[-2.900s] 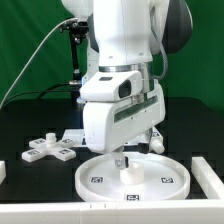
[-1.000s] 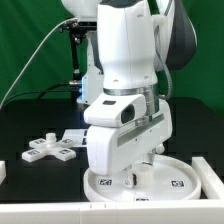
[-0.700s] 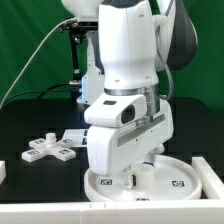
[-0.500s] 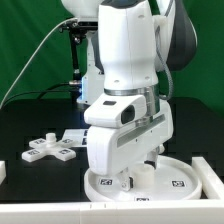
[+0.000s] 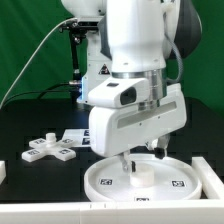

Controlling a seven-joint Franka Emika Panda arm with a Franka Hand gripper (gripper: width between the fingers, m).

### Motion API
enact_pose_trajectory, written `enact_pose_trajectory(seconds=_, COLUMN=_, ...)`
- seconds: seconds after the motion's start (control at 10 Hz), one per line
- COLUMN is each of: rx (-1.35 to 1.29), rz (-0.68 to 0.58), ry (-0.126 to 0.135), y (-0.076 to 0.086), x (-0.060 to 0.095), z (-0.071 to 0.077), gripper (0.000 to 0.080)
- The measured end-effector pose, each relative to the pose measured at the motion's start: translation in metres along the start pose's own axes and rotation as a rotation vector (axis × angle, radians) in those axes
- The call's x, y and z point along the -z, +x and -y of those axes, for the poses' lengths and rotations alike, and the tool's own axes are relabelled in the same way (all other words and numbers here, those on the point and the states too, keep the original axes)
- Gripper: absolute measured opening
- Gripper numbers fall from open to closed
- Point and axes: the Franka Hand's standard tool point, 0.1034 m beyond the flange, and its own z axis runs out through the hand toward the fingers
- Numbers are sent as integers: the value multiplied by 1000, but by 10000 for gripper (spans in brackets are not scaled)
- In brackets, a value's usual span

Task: Assemble round table

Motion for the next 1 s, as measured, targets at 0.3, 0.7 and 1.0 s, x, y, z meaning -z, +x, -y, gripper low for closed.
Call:
enact_pose_trajectory(seconds=0.3, rx=-7, rz=-7, ry=2, y=-1, x=4, z=4, gripper=649)
enact_pose_trajectory(seconds=0.7, rx=-72, rz=6, ry=4, y=1, x=16, z=14, gripper=649)
enact_pose_trajectory(seconds=1.0, rx=-197, rz=40, ry=-3, y=5, x=54, z=34, gripper=649)
